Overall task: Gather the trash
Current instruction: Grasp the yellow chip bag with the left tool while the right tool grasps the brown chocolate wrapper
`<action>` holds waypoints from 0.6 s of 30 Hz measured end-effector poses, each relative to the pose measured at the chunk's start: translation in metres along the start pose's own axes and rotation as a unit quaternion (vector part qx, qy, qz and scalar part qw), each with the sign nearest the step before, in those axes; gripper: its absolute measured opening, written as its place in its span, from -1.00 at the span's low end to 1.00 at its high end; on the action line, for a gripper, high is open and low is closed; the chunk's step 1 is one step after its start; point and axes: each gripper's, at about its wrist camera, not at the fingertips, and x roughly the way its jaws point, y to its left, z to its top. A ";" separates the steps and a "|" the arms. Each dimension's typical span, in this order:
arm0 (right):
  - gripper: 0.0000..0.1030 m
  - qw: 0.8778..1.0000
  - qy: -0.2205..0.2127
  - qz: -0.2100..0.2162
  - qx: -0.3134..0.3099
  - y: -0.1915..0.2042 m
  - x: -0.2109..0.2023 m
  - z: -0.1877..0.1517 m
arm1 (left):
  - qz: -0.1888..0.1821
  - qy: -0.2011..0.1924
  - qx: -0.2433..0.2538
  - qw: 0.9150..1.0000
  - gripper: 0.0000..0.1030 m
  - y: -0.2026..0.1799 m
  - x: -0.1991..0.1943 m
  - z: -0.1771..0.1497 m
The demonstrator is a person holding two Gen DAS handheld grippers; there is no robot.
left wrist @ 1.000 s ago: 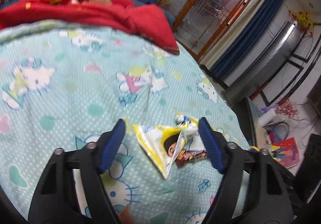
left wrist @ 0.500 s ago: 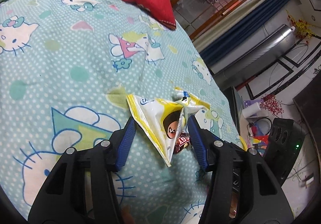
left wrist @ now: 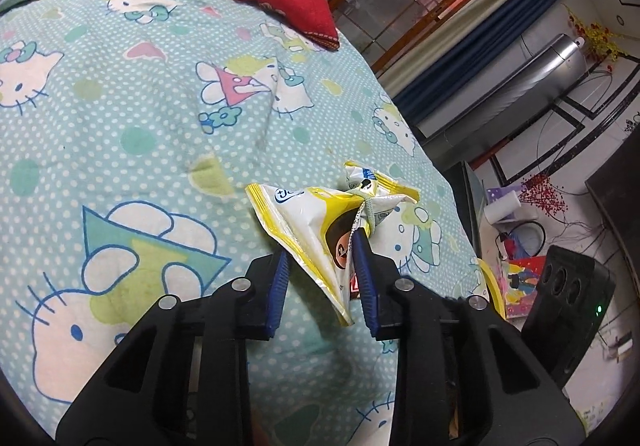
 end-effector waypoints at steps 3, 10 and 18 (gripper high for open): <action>-0.54 1.000 0.001 -0.009 -0.010 0.004 -0.007 -0.005 | 0.000 -0.006 0.008 1.000 -0.59 -0.005 -0.003 0.001; -0.59 0.999 -0.007 -0.027 -0.022 0.002 -0.024 -0.007 | -0.004 -0.022 0.027 0.999 -0.62 -0.021 -0.011 0.002; -0.66 0.998 -0.032 -0.052 0.006 -0.027 -0.053 -0.004 | -0.012 -0.029 0.056 0.998 -0.62 -0.045 -0.015 -0.002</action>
